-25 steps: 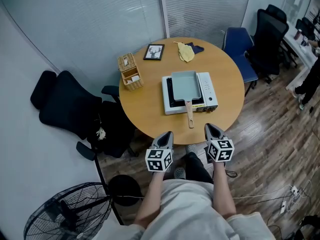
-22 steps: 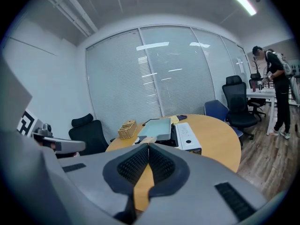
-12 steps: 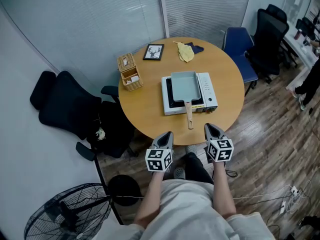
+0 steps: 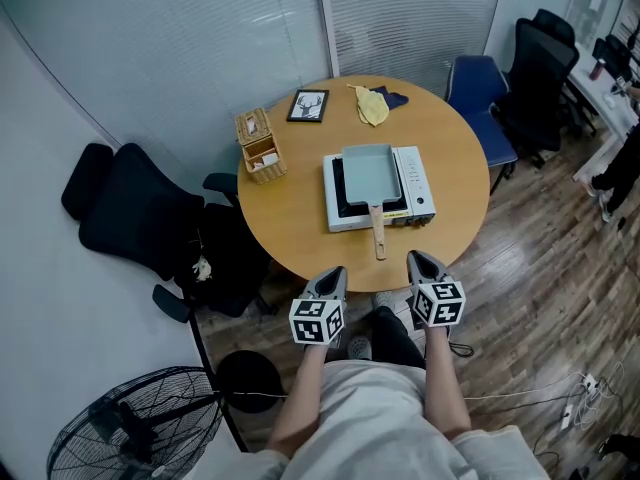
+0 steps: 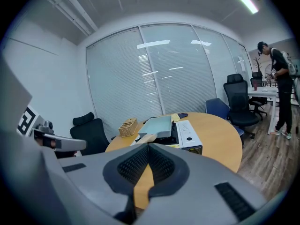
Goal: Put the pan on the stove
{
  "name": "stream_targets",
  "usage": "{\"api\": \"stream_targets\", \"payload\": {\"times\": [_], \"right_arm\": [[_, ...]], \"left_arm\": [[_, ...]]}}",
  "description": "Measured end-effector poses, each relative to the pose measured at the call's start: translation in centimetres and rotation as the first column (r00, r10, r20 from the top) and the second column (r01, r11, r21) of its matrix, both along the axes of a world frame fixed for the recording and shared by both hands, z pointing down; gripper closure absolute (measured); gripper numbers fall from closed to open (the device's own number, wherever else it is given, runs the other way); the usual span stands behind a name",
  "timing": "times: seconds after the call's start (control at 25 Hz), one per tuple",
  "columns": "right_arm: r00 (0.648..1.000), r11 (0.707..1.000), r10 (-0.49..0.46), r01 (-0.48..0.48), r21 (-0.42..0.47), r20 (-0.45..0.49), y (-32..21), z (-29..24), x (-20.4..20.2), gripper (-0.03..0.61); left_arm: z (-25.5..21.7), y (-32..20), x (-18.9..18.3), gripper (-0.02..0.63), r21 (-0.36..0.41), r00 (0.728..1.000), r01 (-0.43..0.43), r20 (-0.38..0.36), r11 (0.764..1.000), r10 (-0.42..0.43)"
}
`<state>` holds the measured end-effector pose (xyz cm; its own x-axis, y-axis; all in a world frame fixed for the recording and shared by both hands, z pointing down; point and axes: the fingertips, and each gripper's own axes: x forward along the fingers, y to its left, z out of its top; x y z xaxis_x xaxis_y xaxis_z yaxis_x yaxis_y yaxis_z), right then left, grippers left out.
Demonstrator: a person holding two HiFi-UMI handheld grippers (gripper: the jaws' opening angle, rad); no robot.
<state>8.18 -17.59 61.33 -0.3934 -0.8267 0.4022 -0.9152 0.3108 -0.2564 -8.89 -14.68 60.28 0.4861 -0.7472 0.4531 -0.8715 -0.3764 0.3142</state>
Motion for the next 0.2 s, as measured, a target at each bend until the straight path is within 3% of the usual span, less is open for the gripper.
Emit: {"api": "stream_targets", "payload": {"times": [0.2], "right_arm": [[1.0,1.0,-0.006,0.006,-0.004,0.001,0.18,0.26,-0.14,0.555]], "left_arm": [[0.07,0.12,-0.18,0.586,-0.015,1.0,0.011,0.008,1.0,-0.011]]}}
